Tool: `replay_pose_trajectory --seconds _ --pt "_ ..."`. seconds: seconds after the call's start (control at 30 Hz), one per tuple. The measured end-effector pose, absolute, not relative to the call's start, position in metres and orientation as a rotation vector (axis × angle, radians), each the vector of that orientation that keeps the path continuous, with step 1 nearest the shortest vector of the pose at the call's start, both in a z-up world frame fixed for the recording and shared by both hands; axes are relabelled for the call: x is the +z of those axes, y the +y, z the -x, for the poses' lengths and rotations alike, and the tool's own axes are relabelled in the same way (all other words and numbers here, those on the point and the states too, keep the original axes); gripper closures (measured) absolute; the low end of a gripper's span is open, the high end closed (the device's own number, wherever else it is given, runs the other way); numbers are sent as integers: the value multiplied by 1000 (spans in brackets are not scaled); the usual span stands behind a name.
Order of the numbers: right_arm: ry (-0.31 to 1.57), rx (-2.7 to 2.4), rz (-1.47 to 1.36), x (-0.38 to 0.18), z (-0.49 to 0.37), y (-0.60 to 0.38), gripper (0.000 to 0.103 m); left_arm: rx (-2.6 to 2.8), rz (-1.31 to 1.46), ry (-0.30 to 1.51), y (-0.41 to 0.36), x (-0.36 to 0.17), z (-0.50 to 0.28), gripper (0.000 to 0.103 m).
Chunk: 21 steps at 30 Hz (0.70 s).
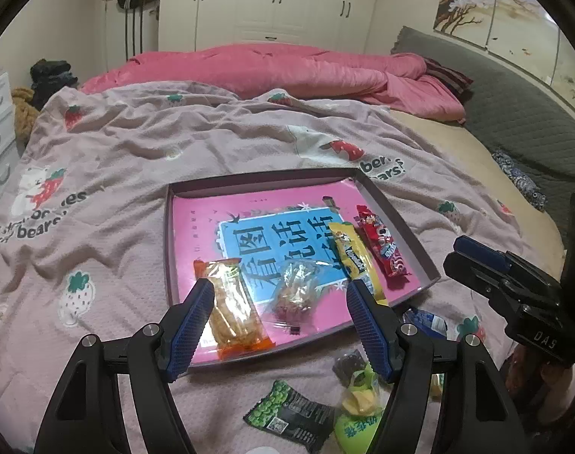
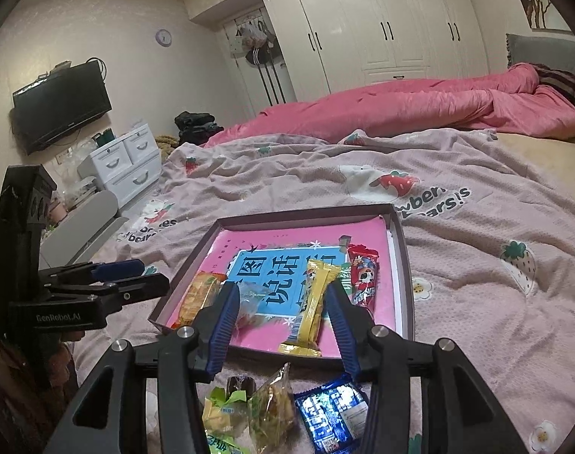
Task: Organize snacks
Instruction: 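Raise both open grippers away from the tray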
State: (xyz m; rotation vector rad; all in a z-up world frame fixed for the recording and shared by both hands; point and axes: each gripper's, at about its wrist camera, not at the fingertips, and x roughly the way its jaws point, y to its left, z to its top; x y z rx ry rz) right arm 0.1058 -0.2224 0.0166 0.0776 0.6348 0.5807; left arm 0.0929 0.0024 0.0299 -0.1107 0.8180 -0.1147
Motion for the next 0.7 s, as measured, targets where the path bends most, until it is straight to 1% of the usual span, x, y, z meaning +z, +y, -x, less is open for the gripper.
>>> replay_pose_trajectory --seconds 0.7 --pt "644 580 -73 19 -90 -226 56 -111 75 817 10 36 -66 29"
